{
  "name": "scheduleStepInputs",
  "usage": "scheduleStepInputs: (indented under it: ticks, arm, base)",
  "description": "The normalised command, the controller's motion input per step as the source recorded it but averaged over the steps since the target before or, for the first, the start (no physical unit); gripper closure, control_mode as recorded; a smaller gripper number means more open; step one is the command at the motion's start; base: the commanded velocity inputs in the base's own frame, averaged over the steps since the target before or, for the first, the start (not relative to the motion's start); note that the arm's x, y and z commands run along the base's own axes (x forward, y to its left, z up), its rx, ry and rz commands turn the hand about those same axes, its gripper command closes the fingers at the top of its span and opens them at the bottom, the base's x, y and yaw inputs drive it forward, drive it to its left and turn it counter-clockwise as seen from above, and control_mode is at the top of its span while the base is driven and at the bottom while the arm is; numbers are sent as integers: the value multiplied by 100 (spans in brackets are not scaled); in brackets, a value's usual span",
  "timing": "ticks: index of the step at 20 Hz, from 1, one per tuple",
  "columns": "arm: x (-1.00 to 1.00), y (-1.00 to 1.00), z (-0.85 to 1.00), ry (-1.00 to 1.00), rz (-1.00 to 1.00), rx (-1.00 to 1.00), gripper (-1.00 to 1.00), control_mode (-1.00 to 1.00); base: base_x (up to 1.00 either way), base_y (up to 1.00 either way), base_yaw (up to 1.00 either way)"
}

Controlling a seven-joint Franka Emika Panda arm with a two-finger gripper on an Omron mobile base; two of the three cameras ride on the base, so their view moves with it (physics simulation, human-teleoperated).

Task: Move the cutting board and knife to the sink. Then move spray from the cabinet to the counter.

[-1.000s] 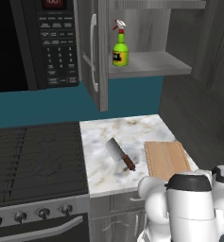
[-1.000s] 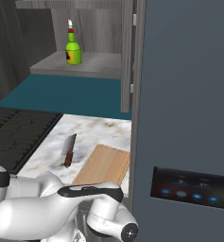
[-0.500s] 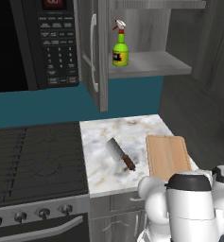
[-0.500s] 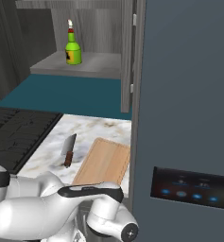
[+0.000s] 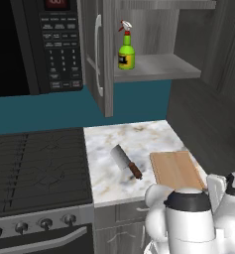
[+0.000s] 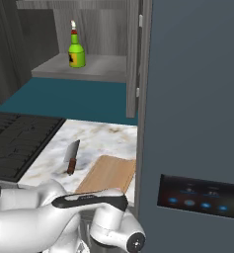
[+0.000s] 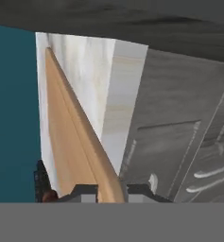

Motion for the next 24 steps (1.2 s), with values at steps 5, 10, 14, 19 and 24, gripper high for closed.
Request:
scheduleStepInputs:
  ticks: [5,10,14,19,24]
  arm:
    - [27,4,83,0,-2,-12,100,-100]
    - [18,14,85,0,0,-14,100,-100]
    - [7,16,96,0,0,-18,100,-100]
    - [0,21,100,0,0,-23,100,-100]
    - [0,35,100,6,0,-29,100,-100]
  base:
    - [0,0,0]
    - [0,0,0]
    - [0,0,0]
    - [0,0,0]
    - [0,0,0]
